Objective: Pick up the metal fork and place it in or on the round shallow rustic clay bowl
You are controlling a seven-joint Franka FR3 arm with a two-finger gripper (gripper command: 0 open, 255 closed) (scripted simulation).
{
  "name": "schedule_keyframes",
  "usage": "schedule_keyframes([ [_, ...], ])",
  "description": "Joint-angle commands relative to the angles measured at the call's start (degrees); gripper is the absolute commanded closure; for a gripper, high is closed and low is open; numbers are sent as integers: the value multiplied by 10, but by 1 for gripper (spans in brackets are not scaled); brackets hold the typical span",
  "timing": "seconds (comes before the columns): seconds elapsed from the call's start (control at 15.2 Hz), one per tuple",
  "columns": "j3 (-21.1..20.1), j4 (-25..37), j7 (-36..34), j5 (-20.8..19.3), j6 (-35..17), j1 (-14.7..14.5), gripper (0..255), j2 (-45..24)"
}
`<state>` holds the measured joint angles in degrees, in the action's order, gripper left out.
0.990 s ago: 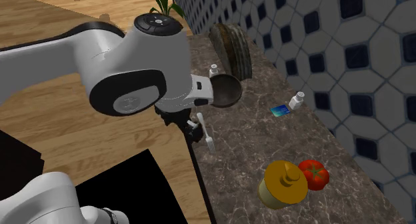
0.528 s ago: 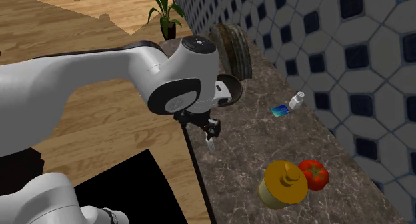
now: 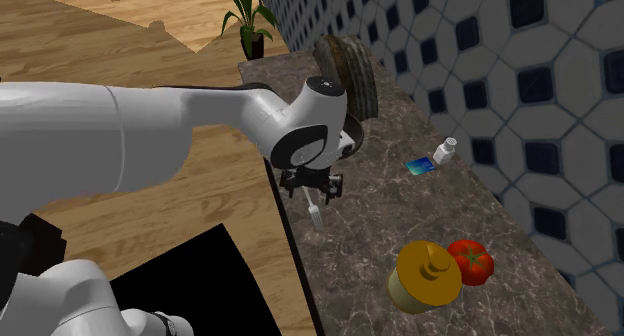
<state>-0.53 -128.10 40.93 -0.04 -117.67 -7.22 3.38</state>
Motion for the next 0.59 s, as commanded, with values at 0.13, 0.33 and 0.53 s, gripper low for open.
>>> schedule_keyframes([
  [0.13,-7,42,53,-13,-32,-8,0,-90],
  [0.33,-7,28,53,-14,-55,-7,0,-99],
  [0.53,-7,16,52,-15,-77,-7,0,-110],
])
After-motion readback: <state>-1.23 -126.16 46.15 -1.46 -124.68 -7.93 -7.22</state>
